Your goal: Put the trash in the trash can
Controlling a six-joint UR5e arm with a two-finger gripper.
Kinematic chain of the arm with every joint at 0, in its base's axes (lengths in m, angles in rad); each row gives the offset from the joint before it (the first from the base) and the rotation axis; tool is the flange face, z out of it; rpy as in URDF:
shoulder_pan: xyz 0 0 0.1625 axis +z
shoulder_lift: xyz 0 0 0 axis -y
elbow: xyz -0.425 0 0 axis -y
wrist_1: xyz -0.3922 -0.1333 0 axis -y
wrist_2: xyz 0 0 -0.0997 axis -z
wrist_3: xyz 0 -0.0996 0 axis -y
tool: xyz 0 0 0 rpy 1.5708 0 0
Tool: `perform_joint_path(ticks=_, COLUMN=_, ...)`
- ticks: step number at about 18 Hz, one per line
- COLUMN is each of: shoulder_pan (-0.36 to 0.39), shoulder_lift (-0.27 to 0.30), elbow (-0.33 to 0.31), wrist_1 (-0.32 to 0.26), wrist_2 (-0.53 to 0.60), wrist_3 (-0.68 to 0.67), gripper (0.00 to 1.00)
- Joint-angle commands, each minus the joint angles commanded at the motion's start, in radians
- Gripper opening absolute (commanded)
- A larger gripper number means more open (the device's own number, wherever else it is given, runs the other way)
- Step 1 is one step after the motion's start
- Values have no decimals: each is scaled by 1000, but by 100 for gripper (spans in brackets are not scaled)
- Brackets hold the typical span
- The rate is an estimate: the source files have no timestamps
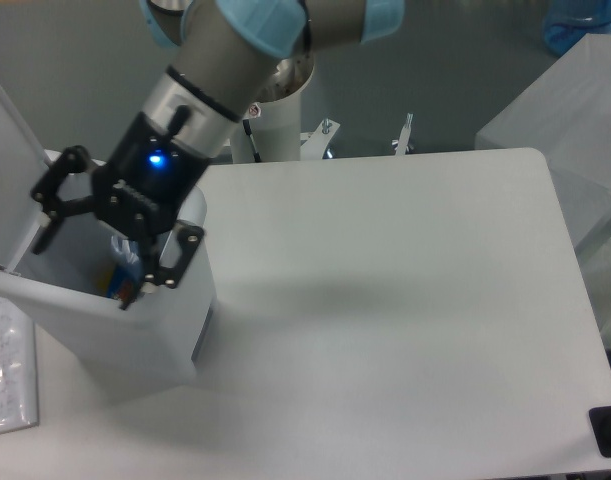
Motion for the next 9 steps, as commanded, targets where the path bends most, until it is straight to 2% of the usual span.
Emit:
perform_joint_path(ticks=4, shoulder_pan=120, shoulder_lift=-21, elbow=-3, wrist_1=-5, wrist_2=2, wrist_3=60, gripper=100)
perform_joint_path(ticks=9, shoulder_pan=255, shoulder_lift=-100, elbow=5, wrist_1=-8, wrist_2=29, wrist_3=213, gripper=100)
